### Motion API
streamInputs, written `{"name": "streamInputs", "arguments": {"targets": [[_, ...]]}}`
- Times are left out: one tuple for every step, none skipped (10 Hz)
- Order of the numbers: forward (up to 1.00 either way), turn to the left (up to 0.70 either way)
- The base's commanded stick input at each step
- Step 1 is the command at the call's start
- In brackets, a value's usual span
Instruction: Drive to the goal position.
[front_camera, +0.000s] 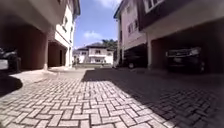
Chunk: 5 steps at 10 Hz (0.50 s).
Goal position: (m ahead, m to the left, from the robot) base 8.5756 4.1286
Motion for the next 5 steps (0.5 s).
{"name": "streamInputs", "arguments": {"targets": [[0.50, 0.00], [0.50, 0.00], [0.50, 0.00], [0.50, 0.00], [0.50, 0.00]]}}
